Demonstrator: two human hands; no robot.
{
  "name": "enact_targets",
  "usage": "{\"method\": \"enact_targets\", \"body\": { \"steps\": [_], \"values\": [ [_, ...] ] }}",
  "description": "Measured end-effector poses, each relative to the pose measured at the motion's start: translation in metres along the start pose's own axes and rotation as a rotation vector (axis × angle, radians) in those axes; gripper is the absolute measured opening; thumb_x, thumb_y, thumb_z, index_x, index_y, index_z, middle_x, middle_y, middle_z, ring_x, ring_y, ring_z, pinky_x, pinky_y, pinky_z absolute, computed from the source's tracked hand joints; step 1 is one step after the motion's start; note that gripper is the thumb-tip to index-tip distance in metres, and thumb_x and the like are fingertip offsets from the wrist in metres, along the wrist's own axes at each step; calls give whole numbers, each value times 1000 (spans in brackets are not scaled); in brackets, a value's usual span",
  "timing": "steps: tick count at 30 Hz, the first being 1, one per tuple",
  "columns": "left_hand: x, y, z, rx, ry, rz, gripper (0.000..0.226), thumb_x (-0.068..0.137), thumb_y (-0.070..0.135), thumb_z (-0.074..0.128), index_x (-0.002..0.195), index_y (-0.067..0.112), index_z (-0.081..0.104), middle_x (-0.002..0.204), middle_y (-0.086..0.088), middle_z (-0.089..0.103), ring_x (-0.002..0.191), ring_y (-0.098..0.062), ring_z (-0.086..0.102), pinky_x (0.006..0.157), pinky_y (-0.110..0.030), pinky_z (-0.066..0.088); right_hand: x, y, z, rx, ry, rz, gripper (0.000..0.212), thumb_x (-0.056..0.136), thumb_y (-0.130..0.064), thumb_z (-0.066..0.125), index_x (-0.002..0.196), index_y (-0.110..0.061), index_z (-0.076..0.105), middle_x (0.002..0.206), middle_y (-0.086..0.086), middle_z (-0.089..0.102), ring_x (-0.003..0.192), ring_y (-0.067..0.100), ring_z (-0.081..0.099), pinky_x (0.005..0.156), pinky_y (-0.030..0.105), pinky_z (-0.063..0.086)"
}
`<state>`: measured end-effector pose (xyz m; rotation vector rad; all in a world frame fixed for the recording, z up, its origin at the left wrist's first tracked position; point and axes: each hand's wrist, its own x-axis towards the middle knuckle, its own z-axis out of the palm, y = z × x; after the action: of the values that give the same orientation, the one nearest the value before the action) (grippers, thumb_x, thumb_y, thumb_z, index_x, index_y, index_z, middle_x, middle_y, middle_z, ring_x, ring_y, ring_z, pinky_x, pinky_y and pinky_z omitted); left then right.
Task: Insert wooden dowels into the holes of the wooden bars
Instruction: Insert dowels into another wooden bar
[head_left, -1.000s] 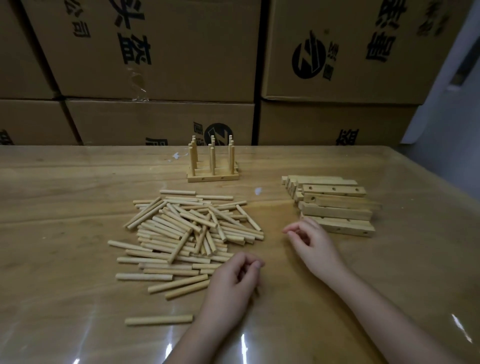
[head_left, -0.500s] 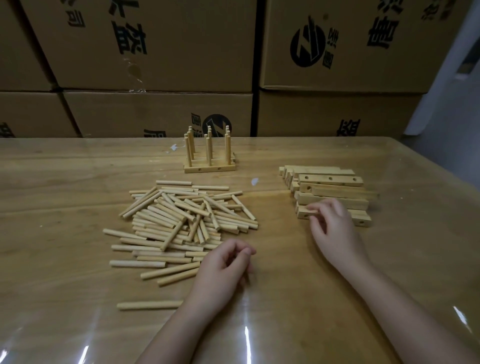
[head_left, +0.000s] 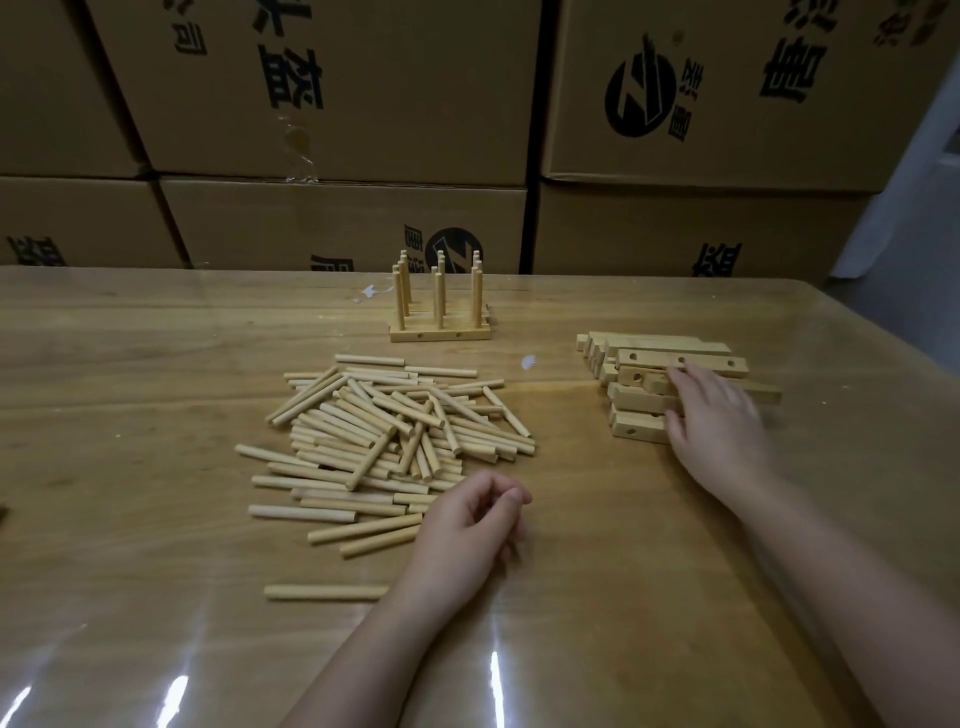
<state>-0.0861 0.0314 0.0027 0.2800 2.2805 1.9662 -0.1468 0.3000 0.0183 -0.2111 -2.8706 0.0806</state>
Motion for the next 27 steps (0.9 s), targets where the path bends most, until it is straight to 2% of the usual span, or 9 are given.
{"method": "enact_targets", "body": {
  "steps": [4,8,13,16,19,23,27],
  "values": [
    [-1,0,0,-3,0,-2,14,94,13,54,84,14,64,59,6,59,47,-6,49,47,-15,39,-7,0,-4,40,103,-19,46,94,-15,47,139,-18,38,140,4,42,132,23,34,112,39,22],
    [0,0,0,-3,3,-7,14,94,13,54,84,14,64,60,5,59,48,-6,49,47,-15,39,-15,2,-8,40,161,-30,43,90,-7,50,131,-17,48,132,2,49,125,21,40,108,38,27],
    [0,0,-1,0,-1,1,14,94,13,53,85,13,64,61,3,59,48,-6,49,47,-15,39,-29,-11,-15,101,156,-90,39,86,-8,59,123,-20,57,123,-1,55,120,20,44,103,39,32],
    [-1,1,-3,-29,-2,-7,14,95,15,53,87,13,64,62,3,60,50,-7,51,47,-17,40,-45,-36,-24,211,268,-184,40,79,-3,65,117,-16,62,114,2,61,108,24,53,89,40,44],
    [-2,6,-3,-127,-8,-19,14,95,15,52,90,11,64,64,2,63,50,-8,53,44,-19,40,-68,-72,-27,291,346,-280,42,74,-2,70,114,-12,64,107,2,64,97,23,60,79,32,48],
    [-1,10,-1,-258,34,-28,21,99,13,41,95,7,61,70,-5,66,50,-11,57,42,-19,43,-90,-109,-24,363,356,-391,41,74,-4,69,113,-14,65,108,4,63,97,23,60,78,34,51],
    [0,11,-2,-382,64,-68,31,102,17,33,103,12,63,79,-12,66,61,-14,64,49,-23,52,-95,-125,-25,387,348,-403,39,76,-10,61,111,-28,66,109,5,56,97,21,51,76,30,45]
  ]
}}
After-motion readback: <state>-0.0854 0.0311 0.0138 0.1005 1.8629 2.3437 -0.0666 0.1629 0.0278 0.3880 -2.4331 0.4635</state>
